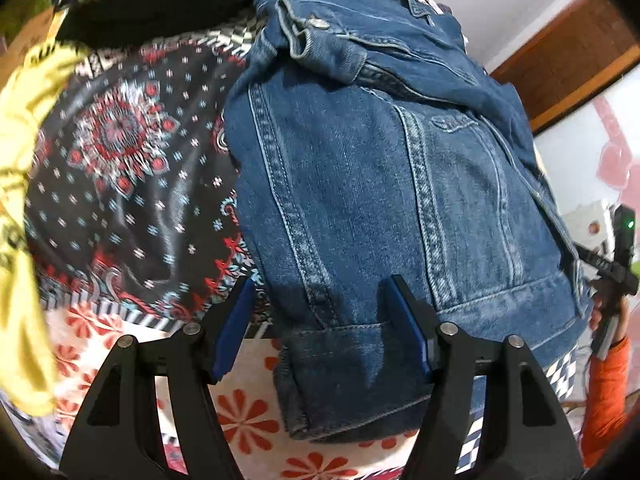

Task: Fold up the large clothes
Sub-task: 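Lift the jacket hem with the left gripper and fold it toward the collar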

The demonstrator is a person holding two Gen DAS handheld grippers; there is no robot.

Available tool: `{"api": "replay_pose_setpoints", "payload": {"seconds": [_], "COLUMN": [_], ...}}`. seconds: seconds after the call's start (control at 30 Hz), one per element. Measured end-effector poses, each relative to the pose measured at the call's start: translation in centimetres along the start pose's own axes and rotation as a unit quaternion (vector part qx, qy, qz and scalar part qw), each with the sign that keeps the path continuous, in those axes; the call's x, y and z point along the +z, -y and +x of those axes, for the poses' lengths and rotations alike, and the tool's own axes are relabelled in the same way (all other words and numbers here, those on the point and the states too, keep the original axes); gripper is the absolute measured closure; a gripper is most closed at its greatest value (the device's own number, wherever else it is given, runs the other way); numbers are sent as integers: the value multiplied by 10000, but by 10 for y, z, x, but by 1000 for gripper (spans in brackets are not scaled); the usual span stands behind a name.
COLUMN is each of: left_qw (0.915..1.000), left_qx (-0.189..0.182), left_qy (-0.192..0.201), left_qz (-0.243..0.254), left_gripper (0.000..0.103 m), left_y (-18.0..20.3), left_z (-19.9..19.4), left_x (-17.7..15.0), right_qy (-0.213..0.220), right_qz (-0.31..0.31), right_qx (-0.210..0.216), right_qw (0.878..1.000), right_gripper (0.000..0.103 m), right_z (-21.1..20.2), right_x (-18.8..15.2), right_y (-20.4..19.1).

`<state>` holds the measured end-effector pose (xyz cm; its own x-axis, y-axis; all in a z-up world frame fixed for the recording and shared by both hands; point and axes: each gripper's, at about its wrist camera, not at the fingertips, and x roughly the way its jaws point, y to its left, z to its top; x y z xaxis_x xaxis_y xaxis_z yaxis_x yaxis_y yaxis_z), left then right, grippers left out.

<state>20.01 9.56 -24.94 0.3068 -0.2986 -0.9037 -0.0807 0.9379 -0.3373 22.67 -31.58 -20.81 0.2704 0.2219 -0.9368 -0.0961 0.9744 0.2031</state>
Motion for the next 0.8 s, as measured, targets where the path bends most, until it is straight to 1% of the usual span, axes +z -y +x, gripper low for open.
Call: {"api": "replay_pose_setpoints", "payload": {"seconds": [0.03, 0.07, 0.1, 0.13, 0.17, 0.2, 0.23, 0.27, 0.3, 0.33, 0.37, 0.43, 0.47, 0.53, 0.6, 0.67, 0.73, 0.77, 0.8], "left_qw": [9998, 9990, 9985, 9983, 9988, 9992, 9994, 9994, 9994, 9994, 9992, 9981, 9968, 9938, 9901, 9866, 9838, 9828, 9813], "left_qx": [-133, -301, -387, -435, -370, -298, -266, -231, -182, -149, -146, -224, -290, -384, -381, -409, -441, -419, -323], "left_qy": [-36, -70, -52, 48, 133, 165, 202, 251, 281, 311, 361, 543, 715, 991, 1256, 1455, 1605, 1675, 1798], "left_qz": [-153, -327, -389, -374, -288, -211, -130, -60, -1, 62, 94, 166, 212, 316, 493, 610, 667, 655, 607], "left_gripper": [38, 43, 48, 64, 73, 77, 80, 86, 87, 87, 88, 89, 89, 89, 90, 90, 93, 93, 93], "left_y": [-3, -6, -7, -6, -4, -2, 1, 4, 6, 10, 13, 19, 25, 36, 51, 61, 61, 62, 64], "left_z": [1, 2, 2, 0, -3, -5, -8, -12, -15, -19, -24, -37, -46, -62, -77, -89, -97, -102, -107], "left_x": [1, 1, 2, 1, 0, 0, -1, -1, 0, 1, 3, 13, 18, 27, 41, 59, 81, 94, 109], "right_qy": [8, 13, 8, -26, -60, -80, -100, -142, -196, -259, -285, -209, -138, 191, 537, 922, 1150, 1259, 1339], "right_qz": [9, 34, 61, 106, 149, 166, 159, 130, 87, 43, 22, -57, -116, -321, -530, -668, -704, -709, -704], "right_qx": [48, 162, 272, 391, 451, 488, 548, 640, 722, 759, 735, 840, 886, 842, 826, 826, 853, 908, 906], "right_qw": [10000, 9999, 9996, 9992, 9989, 9986, 9983, 9978, 9972, 9968, 9969, 9962, 9959, 9958, 9937, 9901, 9872, 9853, 9843], "right_gripper": [42, 42, 40, 39, 39, 42, 49, 54, 73, 85, 91, 91, 91, 92, 92, 92, 92, 92, 92], "right_z": [0, 1, 3, 6, 8, 9, 10, 10, 9, 9, 9, 5, 2, -14, -33, -52, -64, -70, -74], "right_x": [3, 6, 6, 7, 8, 9, 7, 7, 8, 9, 9, 13, 18, 31, 46, 68, 88, 104, 111], "right_y": [1, 2, 1, 2, 3, 2, 1, -1, -2, -5, -7, -12, -16, -26, -36, -45, -48, -50, -47]}}
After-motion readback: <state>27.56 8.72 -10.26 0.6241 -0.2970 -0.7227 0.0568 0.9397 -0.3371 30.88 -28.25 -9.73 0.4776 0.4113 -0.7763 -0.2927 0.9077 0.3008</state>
